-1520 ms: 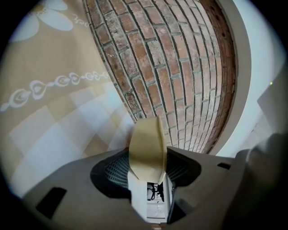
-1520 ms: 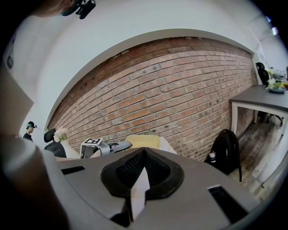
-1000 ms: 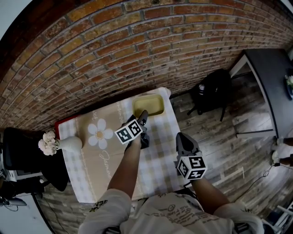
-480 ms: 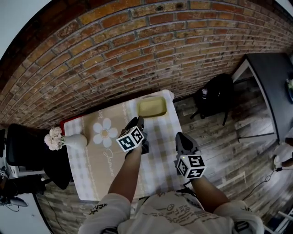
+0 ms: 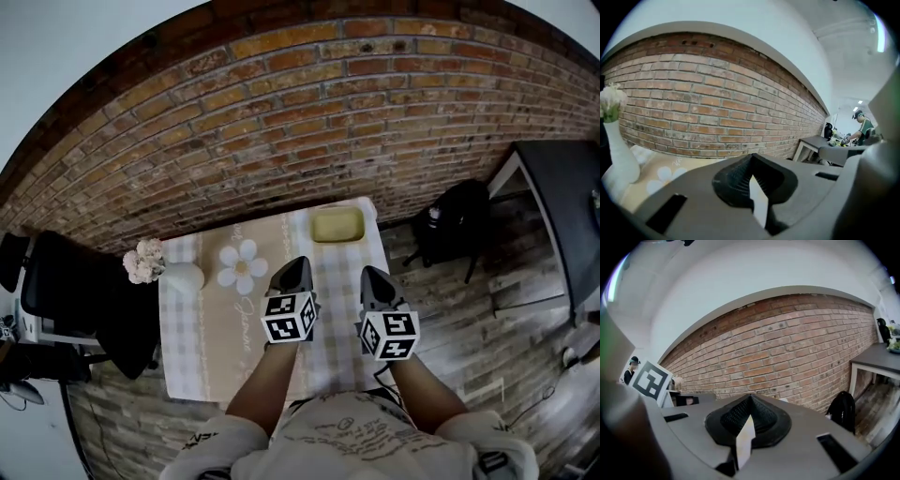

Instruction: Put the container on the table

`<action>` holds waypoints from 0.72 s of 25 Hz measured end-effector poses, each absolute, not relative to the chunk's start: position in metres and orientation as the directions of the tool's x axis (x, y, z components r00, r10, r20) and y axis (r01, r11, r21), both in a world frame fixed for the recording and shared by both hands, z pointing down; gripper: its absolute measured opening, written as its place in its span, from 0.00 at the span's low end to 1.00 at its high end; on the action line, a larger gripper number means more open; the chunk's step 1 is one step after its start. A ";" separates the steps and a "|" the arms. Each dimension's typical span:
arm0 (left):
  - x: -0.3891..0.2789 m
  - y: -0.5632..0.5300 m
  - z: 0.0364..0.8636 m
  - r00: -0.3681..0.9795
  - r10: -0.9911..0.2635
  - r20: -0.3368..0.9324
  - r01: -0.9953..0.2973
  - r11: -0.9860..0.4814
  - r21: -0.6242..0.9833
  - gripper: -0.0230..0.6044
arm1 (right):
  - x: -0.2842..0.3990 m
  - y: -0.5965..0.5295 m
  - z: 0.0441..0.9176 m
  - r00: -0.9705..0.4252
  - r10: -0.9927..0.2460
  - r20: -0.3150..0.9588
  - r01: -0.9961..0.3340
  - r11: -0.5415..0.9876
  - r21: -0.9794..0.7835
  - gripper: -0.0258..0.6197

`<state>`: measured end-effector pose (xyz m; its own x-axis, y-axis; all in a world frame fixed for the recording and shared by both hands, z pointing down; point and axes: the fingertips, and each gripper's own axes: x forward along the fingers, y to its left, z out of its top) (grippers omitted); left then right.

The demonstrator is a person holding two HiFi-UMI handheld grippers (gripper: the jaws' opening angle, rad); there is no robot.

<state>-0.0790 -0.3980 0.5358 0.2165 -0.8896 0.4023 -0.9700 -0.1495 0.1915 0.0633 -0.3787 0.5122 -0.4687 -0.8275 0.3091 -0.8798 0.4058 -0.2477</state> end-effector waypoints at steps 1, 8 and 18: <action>-0.082 -0.389 0.525 0.215 -0.897 0.387 -0.970 -0.150 0.193 0.05 | 0.057 -0.377 0.507 -0.471 -0.828 0.305 -0.879 0.412 -0.239 0.04; -0.113 -0.317 0.473 0.217 -0.918 0.331 -0.964 -0.149 0.219 0.05 | 0.016 -0.348 0.474 -0.514 -0.818 0.257 -0.857 0.478 -0.192 0.04; -0.154 -0.284 0.438 0.180 -0.946 0.270 -0.976 -0.137 0.171 0.05 | -0.020 -0.323 0.448 -0.551 -0.810 0.201 -0.834 0.528 -0.158 0.04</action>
